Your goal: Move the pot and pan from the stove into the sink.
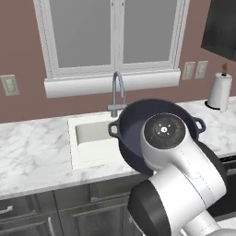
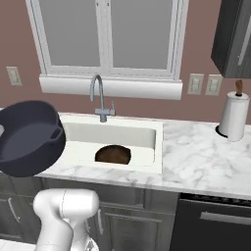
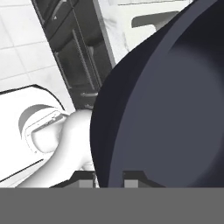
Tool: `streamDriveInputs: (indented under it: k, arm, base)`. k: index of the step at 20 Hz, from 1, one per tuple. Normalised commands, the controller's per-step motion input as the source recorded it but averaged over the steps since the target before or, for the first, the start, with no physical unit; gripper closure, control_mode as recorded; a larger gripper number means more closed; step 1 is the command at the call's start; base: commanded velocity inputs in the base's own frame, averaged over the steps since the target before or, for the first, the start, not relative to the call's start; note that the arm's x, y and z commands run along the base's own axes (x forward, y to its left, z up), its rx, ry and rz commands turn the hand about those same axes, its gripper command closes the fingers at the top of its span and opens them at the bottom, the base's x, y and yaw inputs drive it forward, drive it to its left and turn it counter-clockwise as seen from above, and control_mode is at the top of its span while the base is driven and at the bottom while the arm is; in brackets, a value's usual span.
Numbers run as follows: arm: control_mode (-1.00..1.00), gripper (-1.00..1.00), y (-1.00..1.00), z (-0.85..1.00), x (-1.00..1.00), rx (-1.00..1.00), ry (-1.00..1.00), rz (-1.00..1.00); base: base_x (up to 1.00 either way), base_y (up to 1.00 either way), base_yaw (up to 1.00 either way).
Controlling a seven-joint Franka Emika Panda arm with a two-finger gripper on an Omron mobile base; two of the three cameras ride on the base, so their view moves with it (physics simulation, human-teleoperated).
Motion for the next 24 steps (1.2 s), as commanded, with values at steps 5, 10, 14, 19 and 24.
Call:
streamDriveInputs:
  k: [5, 10, 14, 19, 24]
  arm:
    - [1.00, 1.00, 0.00, 0.00, 0.00, 0.00, 0.00, 0.00]
    - [-1.00, 1.00, 0.00, 0.00, 0.00, 0.00, 0.00, 0.00]
    - [-1.00, 1.00, -0.17, -0.03, 0.19, 0.01, 0.01, 0.05]
    - [-1.00, 1.00, -0.30, -0.25, 0.18, 0.00, 0.11, 0.15]
    - [-1.00, 1.00, -0.21, -0.17, 0.19, 0.00, 0.19, 0.13]
  base:
    - [0.57, -0.01, 0.01]
    - [0.06, -0.01, 0.01]
    - [0.00, 0.00, 0.00]
    - [0.00, 0.00, 0.00]
    - [0.00, 0.00, 0.00]
